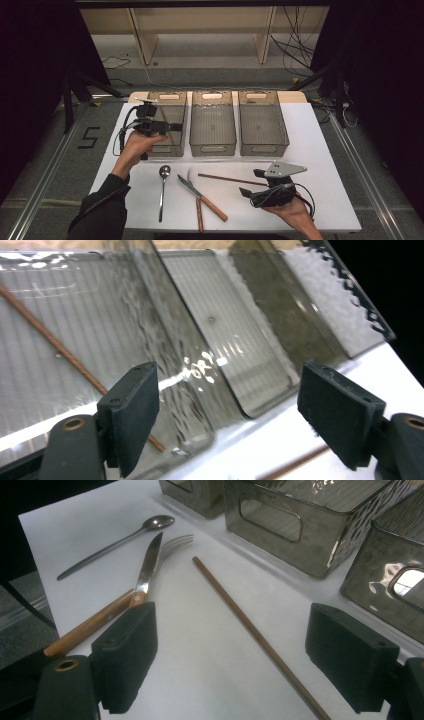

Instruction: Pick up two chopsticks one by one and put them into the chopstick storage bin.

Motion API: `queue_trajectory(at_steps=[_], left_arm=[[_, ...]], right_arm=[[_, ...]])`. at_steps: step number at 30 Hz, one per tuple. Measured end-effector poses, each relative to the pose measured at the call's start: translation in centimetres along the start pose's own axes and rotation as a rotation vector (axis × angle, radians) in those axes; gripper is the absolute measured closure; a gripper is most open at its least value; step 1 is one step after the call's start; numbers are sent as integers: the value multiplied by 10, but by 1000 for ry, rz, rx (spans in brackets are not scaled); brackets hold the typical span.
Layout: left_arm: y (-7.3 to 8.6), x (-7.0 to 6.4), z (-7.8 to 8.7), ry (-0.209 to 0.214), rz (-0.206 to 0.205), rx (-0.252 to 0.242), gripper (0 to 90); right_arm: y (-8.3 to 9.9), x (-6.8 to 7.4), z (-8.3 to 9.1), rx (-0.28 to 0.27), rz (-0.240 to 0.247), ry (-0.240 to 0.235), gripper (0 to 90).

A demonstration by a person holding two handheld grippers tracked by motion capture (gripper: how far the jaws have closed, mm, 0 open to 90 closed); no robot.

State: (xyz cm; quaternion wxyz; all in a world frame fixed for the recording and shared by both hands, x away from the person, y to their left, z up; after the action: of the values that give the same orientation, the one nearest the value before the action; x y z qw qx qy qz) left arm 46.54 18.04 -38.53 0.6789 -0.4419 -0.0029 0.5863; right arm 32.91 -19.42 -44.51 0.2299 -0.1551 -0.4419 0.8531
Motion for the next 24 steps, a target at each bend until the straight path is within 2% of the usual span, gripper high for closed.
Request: queue_trajectory(at_steps=[7, 12, 15, 18, 20, 21, 24], left_arm=[[33, -12, 10, 51, -72, -14, 225], [57, -16, 16, 85, -103, -38, 211], [68, -16, 20, 109, -118, -45, 208], [78, -17, 23, 113, -130, -61, 206], [82, -19, 24, 102, -162, -50, 201], [84, -20, 25, 98, -173, -62, 198], [91, -22, 29, 109, -201, -67, 195]], right_arm=[[-11, -10, -3, 64, 28, 2, 223], [-19, -20, -11, 132, 33, -11, 244], [-21, -26, -18, 186, 38, -27, 268], [-22, -28, -25, 248, 51, -46, 302], [-23, -29, -30, 295, 67, -56, 330], [-23, -29, -33, 318, 79, -58, 342], [-25, -30, -39, 372, 92, -79, 381]])
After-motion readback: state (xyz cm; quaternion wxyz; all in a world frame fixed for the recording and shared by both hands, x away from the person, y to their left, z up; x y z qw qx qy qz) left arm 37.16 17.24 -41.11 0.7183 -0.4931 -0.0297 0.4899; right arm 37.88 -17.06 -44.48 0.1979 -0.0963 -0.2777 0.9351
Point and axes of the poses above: each handheld gripper's, and its own axes: z roughly backward along the jaws, y roughly out of its underside, x roughly to its left, the point moved 1 cm from there along -z, roughly forward along the jaws, and after that the axes turned 10 degrees about z, right-handed, at the moved point
